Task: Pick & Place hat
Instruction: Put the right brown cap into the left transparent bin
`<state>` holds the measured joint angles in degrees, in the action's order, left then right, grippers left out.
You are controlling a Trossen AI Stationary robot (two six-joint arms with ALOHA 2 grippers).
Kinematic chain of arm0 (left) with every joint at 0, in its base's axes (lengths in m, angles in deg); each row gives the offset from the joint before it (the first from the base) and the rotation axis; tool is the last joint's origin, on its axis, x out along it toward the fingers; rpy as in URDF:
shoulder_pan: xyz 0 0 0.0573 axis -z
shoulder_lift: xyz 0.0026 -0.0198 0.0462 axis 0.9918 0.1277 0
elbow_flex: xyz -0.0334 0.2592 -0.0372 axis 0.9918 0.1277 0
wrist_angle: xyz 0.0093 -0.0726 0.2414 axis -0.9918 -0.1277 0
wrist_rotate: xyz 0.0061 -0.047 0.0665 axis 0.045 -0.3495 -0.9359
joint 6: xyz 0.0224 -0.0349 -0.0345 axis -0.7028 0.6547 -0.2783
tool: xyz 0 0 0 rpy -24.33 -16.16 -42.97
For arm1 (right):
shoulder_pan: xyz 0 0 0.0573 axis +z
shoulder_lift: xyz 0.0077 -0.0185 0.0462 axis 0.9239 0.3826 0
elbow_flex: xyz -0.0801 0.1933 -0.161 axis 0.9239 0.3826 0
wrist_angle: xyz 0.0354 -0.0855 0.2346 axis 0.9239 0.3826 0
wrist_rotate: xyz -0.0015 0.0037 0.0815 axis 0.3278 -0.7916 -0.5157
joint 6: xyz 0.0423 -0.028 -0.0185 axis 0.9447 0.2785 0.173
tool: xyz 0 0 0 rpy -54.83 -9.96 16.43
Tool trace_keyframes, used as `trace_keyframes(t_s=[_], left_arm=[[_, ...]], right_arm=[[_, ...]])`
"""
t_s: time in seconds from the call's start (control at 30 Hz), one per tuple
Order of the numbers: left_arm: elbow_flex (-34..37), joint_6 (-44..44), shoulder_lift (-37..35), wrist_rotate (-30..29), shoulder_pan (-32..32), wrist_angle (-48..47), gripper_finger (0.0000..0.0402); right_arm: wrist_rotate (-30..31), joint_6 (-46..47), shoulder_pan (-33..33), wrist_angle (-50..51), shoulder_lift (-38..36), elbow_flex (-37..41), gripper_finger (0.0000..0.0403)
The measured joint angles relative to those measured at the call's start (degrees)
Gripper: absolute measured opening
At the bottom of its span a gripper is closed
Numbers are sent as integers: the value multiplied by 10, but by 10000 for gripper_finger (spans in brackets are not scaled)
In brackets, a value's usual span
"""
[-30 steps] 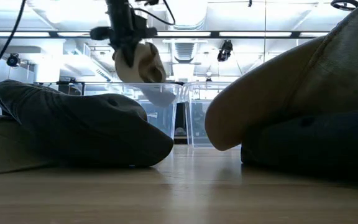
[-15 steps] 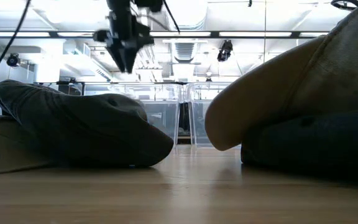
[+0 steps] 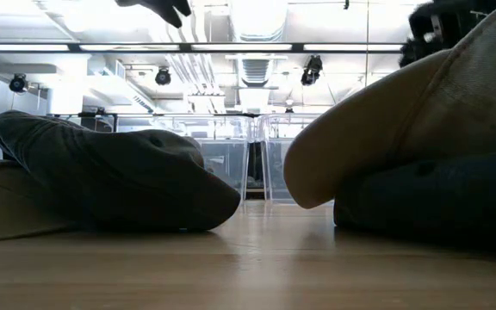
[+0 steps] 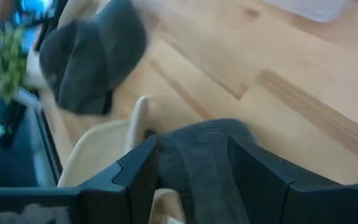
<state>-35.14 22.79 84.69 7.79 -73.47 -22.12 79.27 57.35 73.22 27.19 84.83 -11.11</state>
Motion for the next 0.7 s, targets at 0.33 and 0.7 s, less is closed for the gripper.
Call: trace_keyframes(t_s=[0.33, 0.7], left_arm=[[142, 141, -33, 46, 56, 71, 174], [200, 177, -42, 56, 101, 155, 174]], right_arm=[[-121, -91, 0, 9, 170, -96, 187], [-214, -159, 0, 7, 337, -169, 187]])
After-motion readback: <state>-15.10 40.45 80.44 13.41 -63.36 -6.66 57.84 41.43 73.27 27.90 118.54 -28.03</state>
